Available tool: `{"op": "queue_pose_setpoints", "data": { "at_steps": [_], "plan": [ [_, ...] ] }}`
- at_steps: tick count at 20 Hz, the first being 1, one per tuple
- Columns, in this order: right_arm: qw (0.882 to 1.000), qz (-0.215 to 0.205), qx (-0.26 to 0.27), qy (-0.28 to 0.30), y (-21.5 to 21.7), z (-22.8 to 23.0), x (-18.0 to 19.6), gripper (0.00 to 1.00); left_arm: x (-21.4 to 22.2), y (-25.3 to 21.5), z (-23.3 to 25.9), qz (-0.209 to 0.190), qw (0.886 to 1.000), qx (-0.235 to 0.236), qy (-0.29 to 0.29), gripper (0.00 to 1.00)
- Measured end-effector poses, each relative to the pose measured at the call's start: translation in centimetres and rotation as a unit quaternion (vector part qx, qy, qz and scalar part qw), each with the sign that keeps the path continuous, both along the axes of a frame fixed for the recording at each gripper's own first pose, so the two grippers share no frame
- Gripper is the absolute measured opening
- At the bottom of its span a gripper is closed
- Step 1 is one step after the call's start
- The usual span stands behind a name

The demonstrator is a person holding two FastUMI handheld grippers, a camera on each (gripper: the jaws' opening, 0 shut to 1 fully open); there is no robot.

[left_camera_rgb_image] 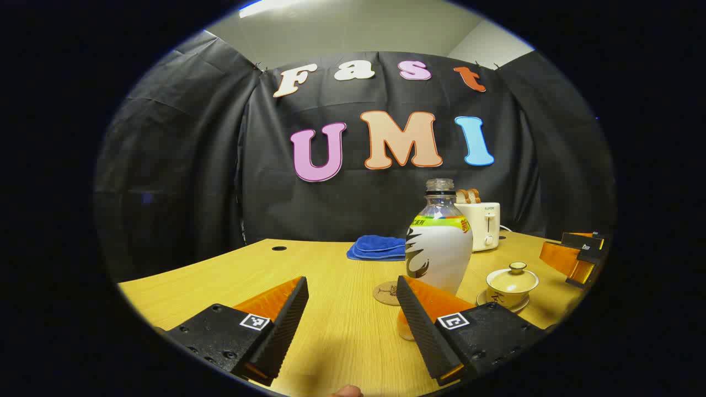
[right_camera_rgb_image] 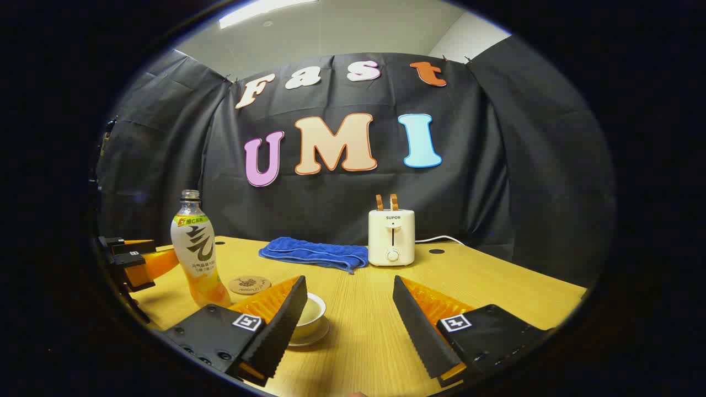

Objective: Open the teacup lid with one hand, grasp the water bottle and pour water into the teacup with the other hand; after pouring, place the water bottle on the coaster and then close the teacup lid.

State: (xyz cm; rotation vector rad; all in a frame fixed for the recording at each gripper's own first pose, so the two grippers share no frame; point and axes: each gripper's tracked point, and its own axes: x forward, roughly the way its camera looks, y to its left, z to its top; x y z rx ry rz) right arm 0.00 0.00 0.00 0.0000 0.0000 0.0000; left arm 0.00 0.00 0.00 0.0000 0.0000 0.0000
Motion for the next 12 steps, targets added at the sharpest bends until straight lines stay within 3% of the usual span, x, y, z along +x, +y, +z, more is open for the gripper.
{"op": "queue_pose_setpoints", "data": {
  "at_steps": [12],
  "plan": [
    [1.000,0.011,0.001,0.001,0.43,-0.13,0.02,0.99,0.03,0.50,-0.15,0.005,1.000,-0.001,0.001,0.94]
  ]
}}
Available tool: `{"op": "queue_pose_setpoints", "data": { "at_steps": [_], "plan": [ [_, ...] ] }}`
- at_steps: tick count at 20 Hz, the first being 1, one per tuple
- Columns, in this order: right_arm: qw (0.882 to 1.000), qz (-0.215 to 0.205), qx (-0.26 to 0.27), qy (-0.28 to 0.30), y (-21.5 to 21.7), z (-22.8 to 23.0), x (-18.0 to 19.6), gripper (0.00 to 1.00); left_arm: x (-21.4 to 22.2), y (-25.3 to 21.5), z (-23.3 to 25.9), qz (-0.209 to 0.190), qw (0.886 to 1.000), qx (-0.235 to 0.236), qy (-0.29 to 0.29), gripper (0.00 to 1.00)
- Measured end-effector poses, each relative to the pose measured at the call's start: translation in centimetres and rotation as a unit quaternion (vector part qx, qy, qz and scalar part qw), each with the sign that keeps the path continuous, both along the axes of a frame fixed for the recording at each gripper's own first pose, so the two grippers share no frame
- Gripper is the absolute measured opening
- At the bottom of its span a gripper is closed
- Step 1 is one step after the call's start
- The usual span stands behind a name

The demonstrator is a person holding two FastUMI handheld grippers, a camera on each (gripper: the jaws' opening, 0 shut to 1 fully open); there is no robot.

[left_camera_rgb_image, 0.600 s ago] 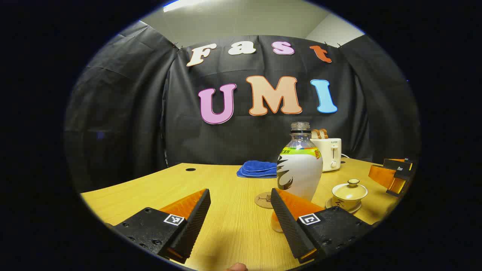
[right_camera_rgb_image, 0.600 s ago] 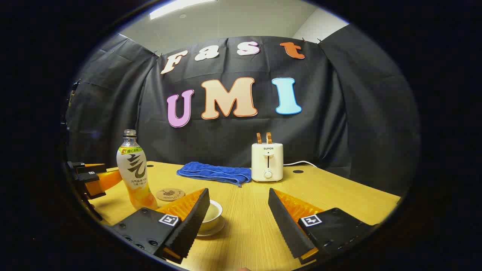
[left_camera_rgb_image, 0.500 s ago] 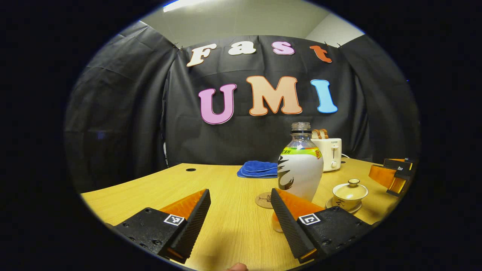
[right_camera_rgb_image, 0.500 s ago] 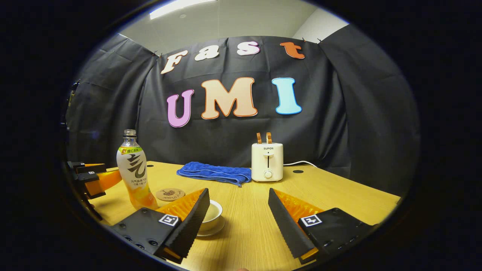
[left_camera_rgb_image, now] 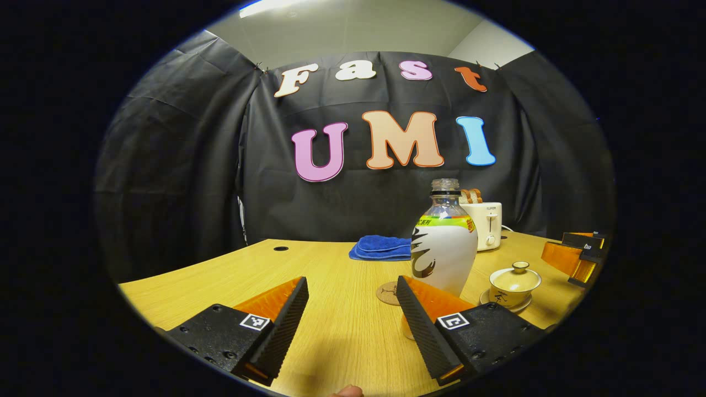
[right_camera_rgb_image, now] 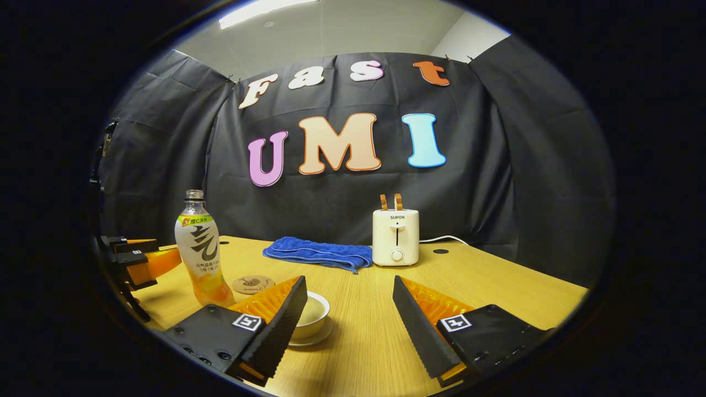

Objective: Open the teacup lid with one hand, grasp the water bottle and pour water into the teacup with the other hand; after pouring, place the water bottle on the coaster and then close the teacup lid.

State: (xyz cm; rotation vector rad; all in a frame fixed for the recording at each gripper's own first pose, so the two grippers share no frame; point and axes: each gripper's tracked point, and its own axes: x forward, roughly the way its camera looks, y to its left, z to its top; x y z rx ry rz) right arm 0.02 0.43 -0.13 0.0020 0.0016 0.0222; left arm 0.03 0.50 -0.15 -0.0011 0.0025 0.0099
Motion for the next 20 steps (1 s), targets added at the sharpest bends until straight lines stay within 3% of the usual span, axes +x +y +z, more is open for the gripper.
{"op": "queue_pose_setpoints", "data": {
  "at_steps": [20],
  "plan": [
    [1.000,0.001,-0.007,-0.001,0.07,0.27,0.37,0.99,0.06,-0.22,0.05,-0.004,1.000,-0.001,0.000,0.94]
  ]
}}
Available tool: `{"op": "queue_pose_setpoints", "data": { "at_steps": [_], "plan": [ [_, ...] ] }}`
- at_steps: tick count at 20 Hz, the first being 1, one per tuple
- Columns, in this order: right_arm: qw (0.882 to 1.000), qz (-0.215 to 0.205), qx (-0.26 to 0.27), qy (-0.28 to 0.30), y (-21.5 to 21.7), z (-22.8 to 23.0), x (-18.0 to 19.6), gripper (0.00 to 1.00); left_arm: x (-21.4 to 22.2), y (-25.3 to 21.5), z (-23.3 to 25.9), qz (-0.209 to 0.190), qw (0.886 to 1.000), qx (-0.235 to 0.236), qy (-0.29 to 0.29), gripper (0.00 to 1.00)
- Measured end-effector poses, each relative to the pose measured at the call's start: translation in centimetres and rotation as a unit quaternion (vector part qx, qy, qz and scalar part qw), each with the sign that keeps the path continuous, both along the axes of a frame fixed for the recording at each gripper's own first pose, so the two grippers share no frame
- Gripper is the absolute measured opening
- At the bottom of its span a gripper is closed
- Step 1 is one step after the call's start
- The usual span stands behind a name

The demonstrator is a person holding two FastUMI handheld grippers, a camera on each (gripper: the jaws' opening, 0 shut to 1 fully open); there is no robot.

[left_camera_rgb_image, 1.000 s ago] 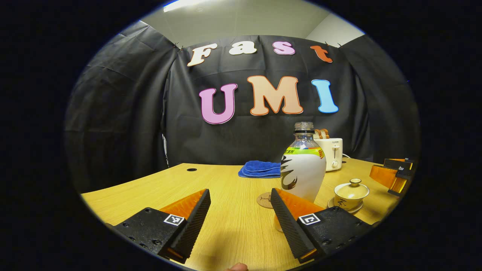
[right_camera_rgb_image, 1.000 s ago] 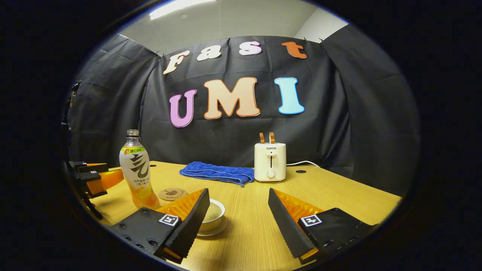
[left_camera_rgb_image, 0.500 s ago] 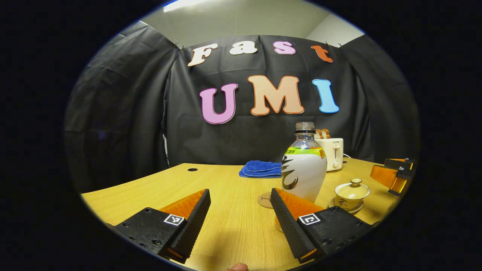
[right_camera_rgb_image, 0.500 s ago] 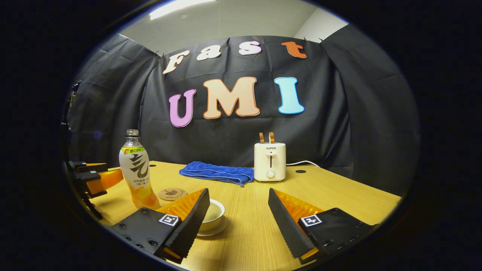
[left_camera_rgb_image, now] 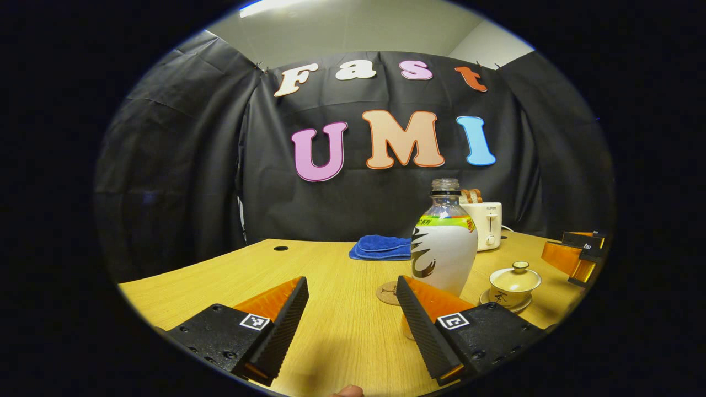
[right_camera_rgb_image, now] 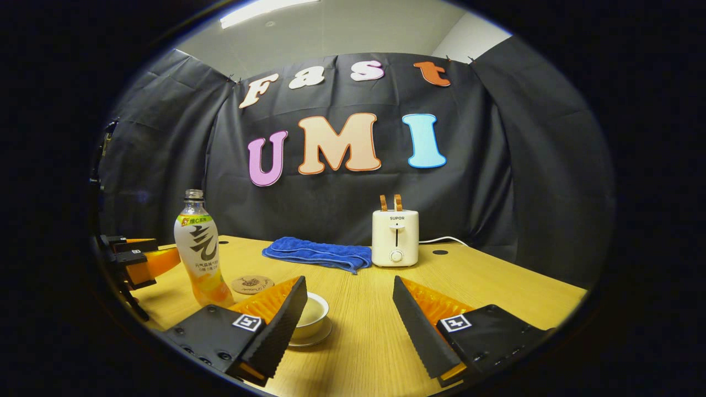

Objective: Open the teacup lid with one hand, grasp the water bottle and pour water into the teacup with the other hand; after pouring, place the water bottle on the coaster and then close the teacup lid.

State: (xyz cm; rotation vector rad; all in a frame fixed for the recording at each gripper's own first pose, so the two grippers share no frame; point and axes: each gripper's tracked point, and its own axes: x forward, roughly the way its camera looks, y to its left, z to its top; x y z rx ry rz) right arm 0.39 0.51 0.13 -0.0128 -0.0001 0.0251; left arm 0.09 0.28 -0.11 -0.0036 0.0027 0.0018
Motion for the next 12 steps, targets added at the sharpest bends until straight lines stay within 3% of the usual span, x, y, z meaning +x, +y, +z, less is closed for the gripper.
{"op": "queue_pose_setpoints", "data": {
  "at_steps": [4,12],
  "plan": [
    [1.000,0.019,0.004,-0.003,1.1,1.2,0.5,1.00,0.1,0.0,0.0,-0.001,1.000,0.000,0.000,0.94],
    [0.995,0.068,-0.023,0.063,5.1,-1.4,1.7,0.99,0.1,-0.1,-0.1,-0.001,1.000,-0.001,0.000,0.94]
  ]
}}
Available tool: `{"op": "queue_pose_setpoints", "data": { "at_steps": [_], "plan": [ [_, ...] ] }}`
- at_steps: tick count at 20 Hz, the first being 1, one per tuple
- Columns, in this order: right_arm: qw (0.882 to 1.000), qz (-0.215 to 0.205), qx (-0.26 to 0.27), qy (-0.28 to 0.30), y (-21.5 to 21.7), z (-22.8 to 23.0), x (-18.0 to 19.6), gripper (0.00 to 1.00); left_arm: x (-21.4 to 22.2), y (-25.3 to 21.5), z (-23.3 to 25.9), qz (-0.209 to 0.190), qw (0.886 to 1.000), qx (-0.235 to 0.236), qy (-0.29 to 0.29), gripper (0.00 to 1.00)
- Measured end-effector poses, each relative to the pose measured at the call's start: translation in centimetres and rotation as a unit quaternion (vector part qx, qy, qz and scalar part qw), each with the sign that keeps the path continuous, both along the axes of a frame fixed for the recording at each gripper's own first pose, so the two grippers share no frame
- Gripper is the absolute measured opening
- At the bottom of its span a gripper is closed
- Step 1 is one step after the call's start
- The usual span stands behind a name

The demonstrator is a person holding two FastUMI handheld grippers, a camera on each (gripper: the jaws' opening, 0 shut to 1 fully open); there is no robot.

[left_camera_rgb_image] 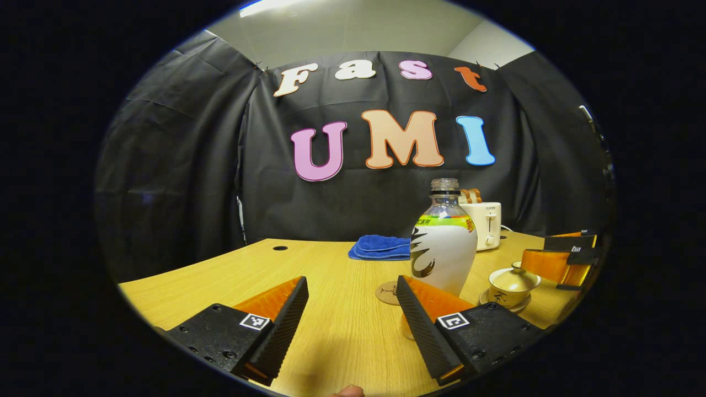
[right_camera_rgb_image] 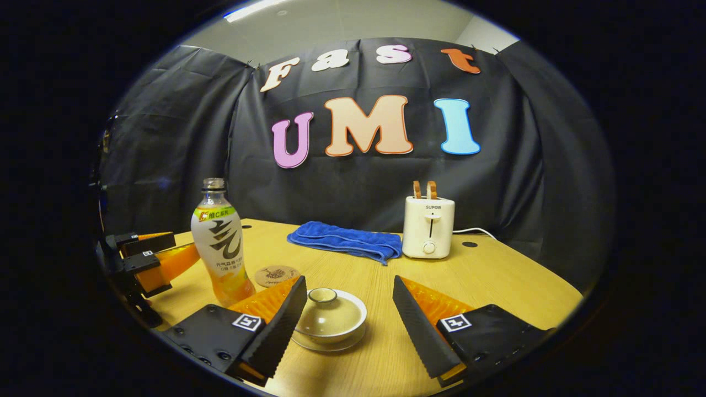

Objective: Open the teacup lid with one hand, grasp the water bottle and pour water into the teacup with the other hand; after pouring, place the water bottle on the coaster and then close the teacup lid.

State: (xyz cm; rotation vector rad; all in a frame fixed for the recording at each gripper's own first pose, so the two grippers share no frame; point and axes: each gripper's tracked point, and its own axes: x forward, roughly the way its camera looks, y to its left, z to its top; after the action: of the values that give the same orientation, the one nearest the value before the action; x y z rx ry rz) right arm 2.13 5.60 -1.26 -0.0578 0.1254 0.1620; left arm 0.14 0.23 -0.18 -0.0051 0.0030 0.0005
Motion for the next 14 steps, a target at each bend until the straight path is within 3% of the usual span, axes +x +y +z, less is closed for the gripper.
{"op": "queue_pose_setpoints", "data": {
  "at_steps": [5,7,14],
  "plan": [
    [1.000,0.013,-0.014,0.016,1.4,-1.0,0.4,0.99,0.1,0.0,-0.1,0.000,1.000,0.000,0.000,0.94],
    [0.999,0.017,-0.018,0.022,1.9,-1.4,0.6,0.93,0.1,0.0,0.0,0.000,1.000,0.000,0.000,0.94],
    [0.998,0.026,-0.044,0.023,3.1,-1.9,0.8,0.58,0.1,-0.1,0.0,-0.002,1.000,0.000,0.000,0.94]
  ]
}}
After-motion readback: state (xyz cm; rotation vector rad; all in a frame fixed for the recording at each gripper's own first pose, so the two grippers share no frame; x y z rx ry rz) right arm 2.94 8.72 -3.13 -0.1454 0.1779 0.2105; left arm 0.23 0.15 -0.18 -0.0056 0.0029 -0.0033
